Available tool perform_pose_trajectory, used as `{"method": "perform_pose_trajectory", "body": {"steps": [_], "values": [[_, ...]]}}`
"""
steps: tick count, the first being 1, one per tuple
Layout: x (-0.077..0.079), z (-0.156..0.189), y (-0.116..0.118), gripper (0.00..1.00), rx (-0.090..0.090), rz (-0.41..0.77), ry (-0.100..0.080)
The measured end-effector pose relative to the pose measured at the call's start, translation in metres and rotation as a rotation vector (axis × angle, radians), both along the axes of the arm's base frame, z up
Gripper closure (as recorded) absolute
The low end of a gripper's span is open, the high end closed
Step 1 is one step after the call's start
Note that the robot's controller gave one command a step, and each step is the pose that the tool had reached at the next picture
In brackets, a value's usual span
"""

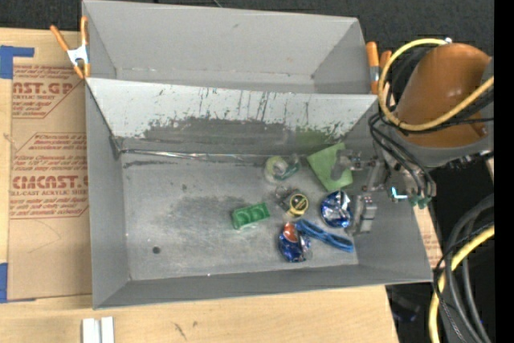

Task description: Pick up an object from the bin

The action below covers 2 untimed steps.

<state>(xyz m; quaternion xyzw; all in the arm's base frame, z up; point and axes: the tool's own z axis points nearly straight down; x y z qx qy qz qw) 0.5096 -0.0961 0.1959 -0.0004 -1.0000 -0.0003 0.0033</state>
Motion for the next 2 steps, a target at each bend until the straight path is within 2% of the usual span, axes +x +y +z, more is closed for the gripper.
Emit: {"method": "perform_pose_trajectory", "body": {"steps": [1, 2], "values": [[0.002, -0.128, -0.003, 0.00, 0.000, 0.199, -0.008], [-0.025, -0.122, 0.028, 0.00, -0.002, 0.117, -0.019]]}}
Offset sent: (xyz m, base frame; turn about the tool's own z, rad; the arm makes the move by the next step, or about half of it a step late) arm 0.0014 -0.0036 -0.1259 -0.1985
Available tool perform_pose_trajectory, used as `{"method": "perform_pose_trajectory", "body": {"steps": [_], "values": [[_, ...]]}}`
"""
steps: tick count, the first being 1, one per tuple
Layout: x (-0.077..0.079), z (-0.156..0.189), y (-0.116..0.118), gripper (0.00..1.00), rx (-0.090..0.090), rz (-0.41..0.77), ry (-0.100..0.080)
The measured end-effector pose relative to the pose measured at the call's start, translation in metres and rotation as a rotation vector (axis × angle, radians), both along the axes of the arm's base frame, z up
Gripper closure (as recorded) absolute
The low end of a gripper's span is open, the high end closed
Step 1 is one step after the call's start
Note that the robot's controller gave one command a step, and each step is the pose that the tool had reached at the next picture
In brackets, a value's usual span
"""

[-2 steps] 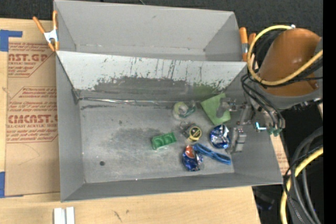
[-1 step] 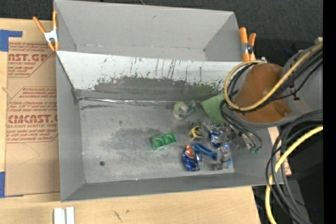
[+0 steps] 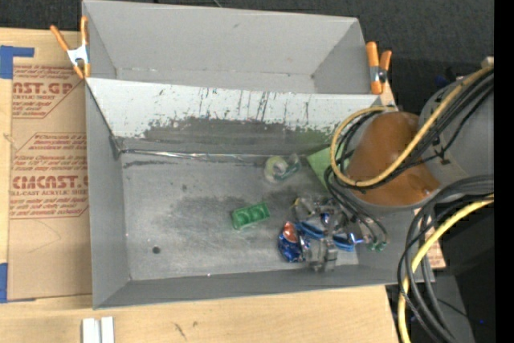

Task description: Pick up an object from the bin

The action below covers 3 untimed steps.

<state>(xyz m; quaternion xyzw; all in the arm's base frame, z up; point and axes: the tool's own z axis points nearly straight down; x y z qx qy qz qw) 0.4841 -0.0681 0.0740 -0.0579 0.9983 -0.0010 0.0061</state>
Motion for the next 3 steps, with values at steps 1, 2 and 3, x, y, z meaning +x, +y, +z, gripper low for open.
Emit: {"method": "perform_pose_trajectory", "body": {"steps": [1, 2, 3], "values": [[-0.0026, -0.0019, -0.0001, 1.00, 0.001, 0.000, 0.011], [-0.0003, -0.0009, 0.0000, 0.00, 0.001, 0.000, 0.002], [-0.0029, -0.0022, 0.0000, 1.00, 0.001, 0.000, 0.012]]}}
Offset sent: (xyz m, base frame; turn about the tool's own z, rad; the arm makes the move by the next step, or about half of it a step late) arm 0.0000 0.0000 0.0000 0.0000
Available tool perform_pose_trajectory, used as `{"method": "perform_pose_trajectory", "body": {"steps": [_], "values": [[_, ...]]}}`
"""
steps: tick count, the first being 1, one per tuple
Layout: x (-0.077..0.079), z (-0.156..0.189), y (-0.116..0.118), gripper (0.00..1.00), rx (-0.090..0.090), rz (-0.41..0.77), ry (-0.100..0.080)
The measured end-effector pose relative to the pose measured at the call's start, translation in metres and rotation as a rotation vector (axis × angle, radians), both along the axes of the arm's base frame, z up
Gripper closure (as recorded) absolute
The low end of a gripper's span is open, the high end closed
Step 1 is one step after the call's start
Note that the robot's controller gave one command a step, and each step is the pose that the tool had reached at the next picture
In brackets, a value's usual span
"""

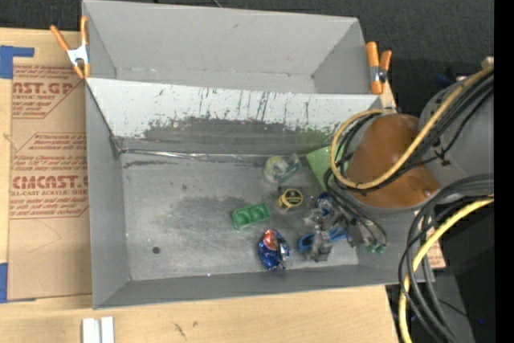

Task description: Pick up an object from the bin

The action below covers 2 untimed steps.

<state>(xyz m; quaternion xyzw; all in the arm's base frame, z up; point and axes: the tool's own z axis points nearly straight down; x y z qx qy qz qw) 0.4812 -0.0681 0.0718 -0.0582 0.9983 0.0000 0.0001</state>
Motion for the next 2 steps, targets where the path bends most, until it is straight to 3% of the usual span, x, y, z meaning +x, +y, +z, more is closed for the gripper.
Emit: {"method": "perform_pose_trajectory", "body": {"steps": [1, 2], "values": [[0.004, 0.048, -0.027, 1.00, 0.000, 0.709, -0.001], [0.025, 0.154, -0.039, 1.00, -0.004, 0.709, -0.009]]}}
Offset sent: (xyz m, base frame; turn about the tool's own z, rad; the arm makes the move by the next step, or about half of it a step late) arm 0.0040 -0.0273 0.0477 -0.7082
